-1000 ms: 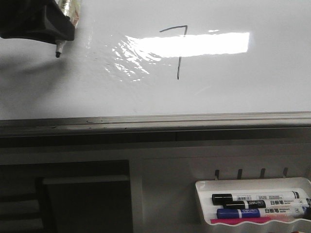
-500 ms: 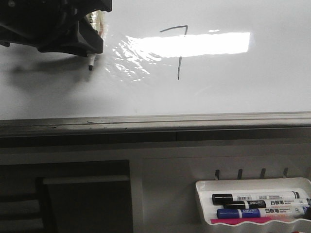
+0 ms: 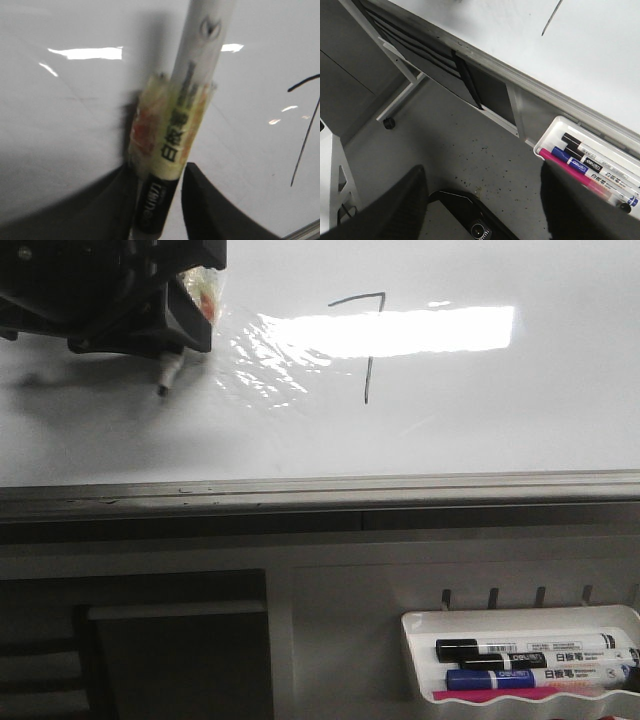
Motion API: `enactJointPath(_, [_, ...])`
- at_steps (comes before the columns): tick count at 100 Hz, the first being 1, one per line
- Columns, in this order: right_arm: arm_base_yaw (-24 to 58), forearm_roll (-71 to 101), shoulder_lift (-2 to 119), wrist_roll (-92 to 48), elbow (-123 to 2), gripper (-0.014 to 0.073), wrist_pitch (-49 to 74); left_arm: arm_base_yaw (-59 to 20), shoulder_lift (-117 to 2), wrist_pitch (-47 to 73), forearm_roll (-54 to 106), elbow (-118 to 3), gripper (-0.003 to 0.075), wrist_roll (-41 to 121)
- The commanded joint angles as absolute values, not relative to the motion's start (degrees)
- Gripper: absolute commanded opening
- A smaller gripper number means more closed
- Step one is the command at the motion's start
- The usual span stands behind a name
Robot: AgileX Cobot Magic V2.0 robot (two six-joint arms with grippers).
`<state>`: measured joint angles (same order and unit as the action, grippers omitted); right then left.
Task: Write number 7 on whiteboard
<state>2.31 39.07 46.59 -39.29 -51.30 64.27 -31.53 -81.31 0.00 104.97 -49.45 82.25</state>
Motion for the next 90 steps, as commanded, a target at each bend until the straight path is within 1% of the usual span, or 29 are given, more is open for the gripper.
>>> enactJointPath(1, [1.9, 41.7, 46.2, -39.7, -52.6, 0.0426, 62.7, -31.0, -78.7, 0.4, 106.2, -51.2, 0.0411, 81.8])
enactJointPath(9, [1.9, 41.7, 46.2, -39.7, -52.6, 0.0426, 62.4, -31.0, -76.8, 0.3, 104.6, -51.2, 0.0513, 82.1])
enactJointPath(14, [1.9, 41.9, 46.1, -39.5, -52.6, 0.0426, 61.8, -31.0, -75.4, 0.6, 103.0, -51.1, 0.0543, 82.1])
enactJointPath(32, [1.9, 44.7, 46.1, -39.5, -52.6, 0.0426, 58.2, -31.0, -69.2, 0.0, 98.5, -50.3, 0.0548, 82.1])
enactJointPath(49, [1.9, 49.7, 46.1, -39.5, -52.6, 0.0417, 49.9, -31.0, -61.6, 0.0, 93.8, -50.0, 0.0547, 82.1])
enactJointPath(58, [1.9, 52.6, 46.1, -39.5, -52.6, 0.0359, 44.5, -31.0, -57.6, 0.0, 90.3, -50.0, 0.0547, 82.1])
enactJointPath(63, [1.9, 53.9, 46.1, -39.5, -52.6, 0.0311, 40.7, -31.0, -55.5, 0.0, 88.1, -50.0, 0.0547, 82.1])
enactJointPath(69, [1.9, 54.8, 46.1, -39.5, -52.6, 0.023, 37.5, -31.0, -53.1, 0.0, 86.8, -50.0, 0.0543, 82.1])
enactJointPath(74, [1.9, 54.9, 46.1, -39.5, -52.6, 0.0153, 35.5, -31.0, -51.1, 0.0, 86.5, -49.8, 0.0513, 82.1])
enactJointPath(81, [1.9, 54.9, 46.1, -39.5, -52.6, 0.0039, 34.0, -31.0, -48.4, 0.0, 86.5, -49.2, 0.0411, 82.1])
enactJointPath(85, [1.9, 54.9, 45.8, -40.0, -52.3, -0.0036, 33.3, -31.0, -46.5, 0.0, 86.5, -48.4, 0.032, 82.1])
enactJointPath(86, [1.9, 54.9, 45.8, -40.0, -52.3, -0.0036, 33.3, -31.0, -45.9, 0.0, 86.5, -48.2, 0.0286, 82.1])
enactJointPath(88, [1.9, 54.9, 45.4, -40.6, -52.0, -0.0064, 32.8, -31.0, -45.2, 0.0, 86.6, -47.7, 0.025, 82.1])
enactJointPath(89, [1.9, 54.9, 45.1, -40.9, -51.7, -0.0071, 32.3, -31.0, -44.6, 0.0, 86.6, -47.3, 0.0214, 82.1])
enactJointPath(90, [1.9, 54.9, 44.9, -41.1, -51.5, -0.007, 32.1, -31.0, -44.2, 0.0, 86.7, -47.1, 0.0195, 82.1])
